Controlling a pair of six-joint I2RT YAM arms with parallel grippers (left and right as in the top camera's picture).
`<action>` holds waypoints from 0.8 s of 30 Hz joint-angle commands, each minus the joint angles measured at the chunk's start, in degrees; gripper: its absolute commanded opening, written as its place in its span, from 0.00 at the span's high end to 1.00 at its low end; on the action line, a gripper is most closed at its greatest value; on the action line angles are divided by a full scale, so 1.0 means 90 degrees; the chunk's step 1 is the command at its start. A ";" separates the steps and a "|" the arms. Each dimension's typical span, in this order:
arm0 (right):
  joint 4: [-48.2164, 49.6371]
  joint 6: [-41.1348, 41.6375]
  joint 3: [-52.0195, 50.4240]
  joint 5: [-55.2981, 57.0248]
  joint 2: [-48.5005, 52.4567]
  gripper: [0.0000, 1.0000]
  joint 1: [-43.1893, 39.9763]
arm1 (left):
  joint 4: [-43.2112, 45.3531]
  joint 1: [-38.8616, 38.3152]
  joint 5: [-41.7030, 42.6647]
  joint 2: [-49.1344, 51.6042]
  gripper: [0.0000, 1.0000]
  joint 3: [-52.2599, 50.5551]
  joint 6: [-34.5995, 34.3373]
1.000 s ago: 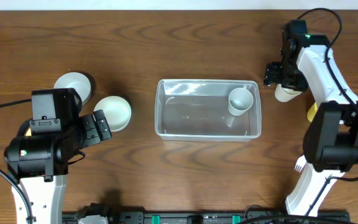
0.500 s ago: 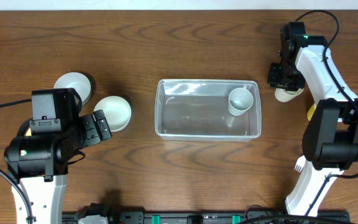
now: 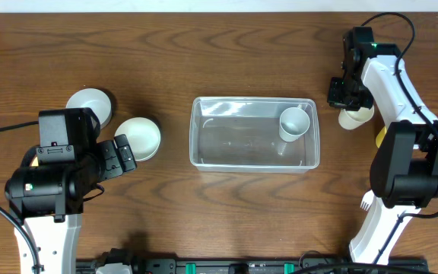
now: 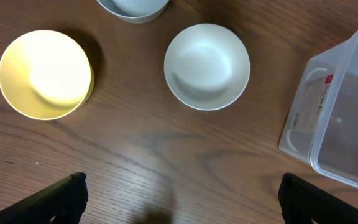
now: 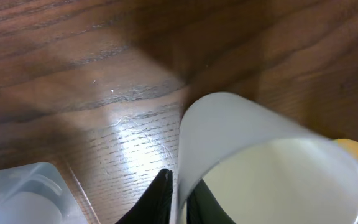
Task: Pack container
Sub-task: 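Move the right gripper back and grasp the white cup rim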
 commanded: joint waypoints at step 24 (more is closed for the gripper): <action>-0.0197 -0.0172 0.0279 0.0007 -0.0568 0.99 0.0138 | -0.0022 0.0010 -0.0012 0.0022 0.02 0.0066 -0.0058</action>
